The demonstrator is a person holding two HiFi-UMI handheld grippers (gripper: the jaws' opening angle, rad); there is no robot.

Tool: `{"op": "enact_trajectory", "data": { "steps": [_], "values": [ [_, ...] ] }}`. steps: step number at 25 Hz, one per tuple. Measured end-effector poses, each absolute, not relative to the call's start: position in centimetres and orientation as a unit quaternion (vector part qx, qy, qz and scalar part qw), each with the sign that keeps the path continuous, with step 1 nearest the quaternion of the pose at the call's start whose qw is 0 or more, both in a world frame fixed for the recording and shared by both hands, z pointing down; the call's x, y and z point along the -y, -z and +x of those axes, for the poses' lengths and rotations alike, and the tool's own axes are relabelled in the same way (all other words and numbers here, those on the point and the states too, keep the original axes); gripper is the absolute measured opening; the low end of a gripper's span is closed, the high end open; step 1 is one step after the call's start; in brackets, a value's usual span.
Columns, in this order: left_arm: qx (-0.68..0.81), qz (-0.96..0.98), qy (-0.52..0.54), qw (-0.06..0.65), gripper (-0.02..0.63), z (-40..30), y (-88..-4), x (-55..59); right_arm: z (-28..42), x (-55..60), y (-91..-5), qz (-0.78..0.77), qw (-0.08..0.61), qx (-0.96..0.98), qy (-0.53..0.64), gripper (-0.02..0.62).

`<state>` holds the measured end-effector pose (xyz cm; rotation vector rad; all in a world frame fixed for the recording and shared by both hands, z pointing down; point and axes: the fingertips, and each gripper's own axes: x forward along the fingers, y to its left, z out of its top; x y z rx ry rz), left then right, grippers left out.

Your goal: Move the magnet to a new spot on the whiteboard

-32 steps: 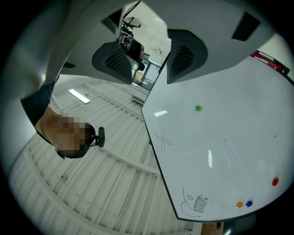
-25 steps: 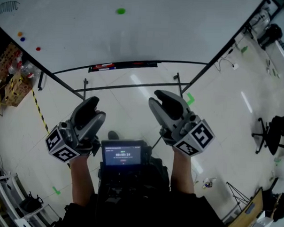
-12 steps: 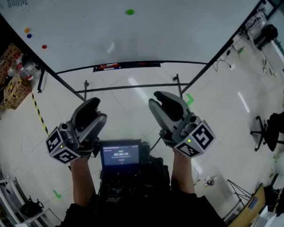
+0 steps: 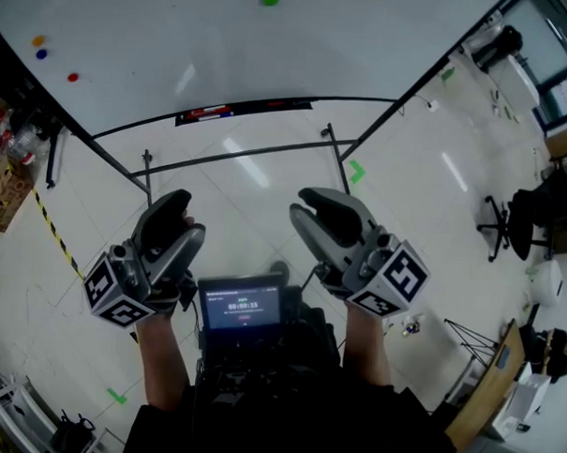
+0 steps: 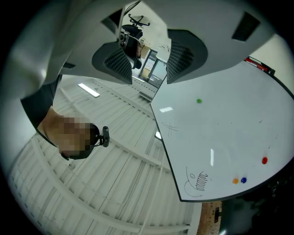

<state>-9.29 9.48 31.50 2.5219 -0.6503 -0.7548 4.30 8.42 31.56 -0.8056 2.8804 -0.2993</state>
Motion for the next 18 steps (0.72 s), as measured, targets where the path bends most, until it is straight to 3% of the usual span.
{"op": "enact_trajectory", "data": {
  "steps": [18],
  "values": [
    [0.234,0.913,0.280,0.184,0.225,-10.0,-30.3,-13.1,3.5,-12.5,-29.8,-0.241,0.076,-0.964,0.076,0.052]
  ]
}}
